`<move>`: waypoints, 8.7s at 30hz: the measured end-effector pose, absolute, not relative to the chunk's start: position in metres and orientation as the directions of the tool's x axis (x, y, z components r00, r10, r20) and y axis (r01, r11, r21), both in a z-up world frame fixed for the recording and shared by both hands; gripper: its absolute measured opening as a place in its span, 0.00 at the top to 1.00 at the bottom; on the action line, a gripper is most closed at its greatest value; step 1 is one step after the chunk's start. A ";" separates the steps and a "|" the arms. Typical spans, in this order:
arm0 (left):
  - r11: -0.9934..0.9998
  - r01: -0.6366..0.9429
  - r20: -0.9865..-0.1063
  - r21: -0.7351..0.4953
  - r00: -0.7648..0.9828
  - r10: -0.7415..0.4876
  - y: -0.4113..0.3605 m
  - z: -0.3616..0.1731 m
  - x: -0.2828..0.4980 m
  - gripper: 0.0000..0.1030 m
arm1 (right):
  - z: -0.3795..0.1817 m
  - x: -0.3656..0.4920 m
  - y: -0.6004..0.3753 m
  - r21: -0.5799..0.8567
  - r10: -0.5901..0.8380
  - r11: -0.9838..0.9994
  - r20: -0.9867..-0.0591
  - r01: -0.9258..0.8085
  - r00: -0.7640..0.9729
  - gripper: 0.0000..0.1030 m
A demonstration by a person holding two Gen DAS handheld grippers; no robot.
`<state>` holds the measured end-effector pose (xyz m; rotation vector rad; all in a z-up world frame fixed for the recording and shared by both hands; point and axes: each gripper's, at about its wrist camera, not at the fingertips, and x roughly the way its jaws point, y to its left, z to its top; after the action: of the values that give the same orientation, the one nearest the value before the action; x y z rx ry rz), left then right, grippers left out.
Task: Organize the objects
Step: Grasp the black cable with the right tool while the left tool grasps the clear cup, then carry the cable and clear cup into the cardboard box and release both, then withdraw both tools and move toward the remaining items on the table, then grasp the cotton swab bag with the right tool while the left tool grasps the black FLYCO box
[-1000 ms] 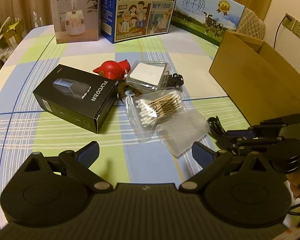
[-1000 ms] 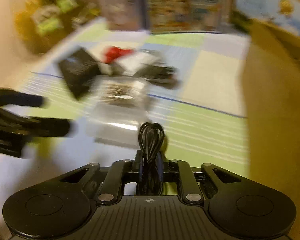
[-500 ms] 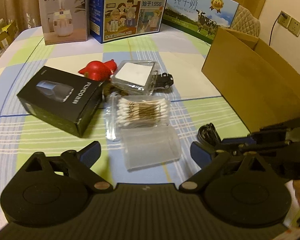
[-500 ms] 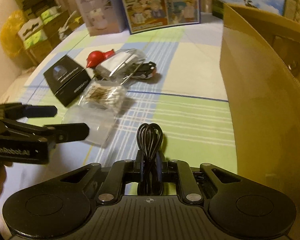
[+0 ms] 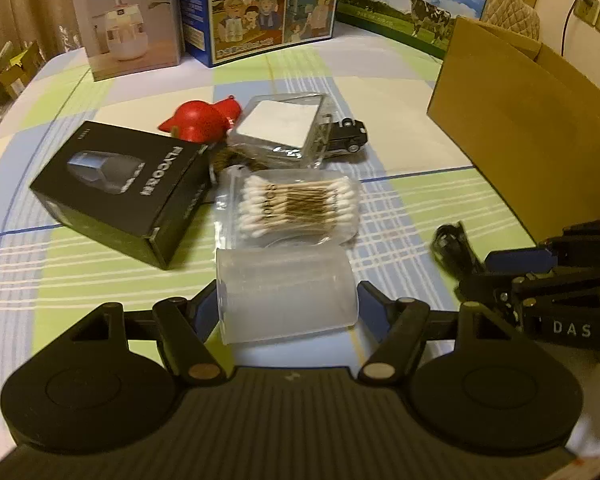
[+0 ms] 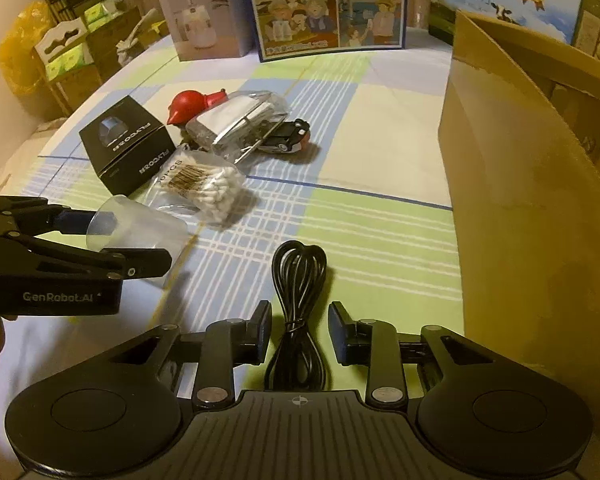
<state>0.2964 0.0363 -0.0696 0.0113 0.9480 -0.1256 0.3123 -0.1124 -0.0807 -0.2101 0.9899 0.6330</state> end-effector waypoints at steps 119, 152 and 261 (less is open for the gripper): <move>0.916 0.342 -0.620 -0.211 0.677 -0.396 -0.191 0.082 0.244 0.19 | 0.088 0.264 -0.373 0.139 0.317 0.945 -0.621 -0.297 0.717 0.88; 0.940 0.292 -0.628 -0.178 0.701 -0.337 -0.146 0.079 0.217 0.19 | 0.104 0.245 -0.352 0.144 0.338 0.938 -0.570 -0.315 0.748 0.48; 0.988 -0.132 -0.753 -0.076 0.657 0.030 0.189 -0.029 0.302 0.01 | -0.072 0.324 0.006 -0.124 0.526 0.568 -0.706 -0.814 0.475 0.77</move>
<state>0.3020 0.1891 -0.0292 -0.1277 0.8499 0.0919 0.3236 0.0063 -0.0720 -0.4859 0.6679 0.8590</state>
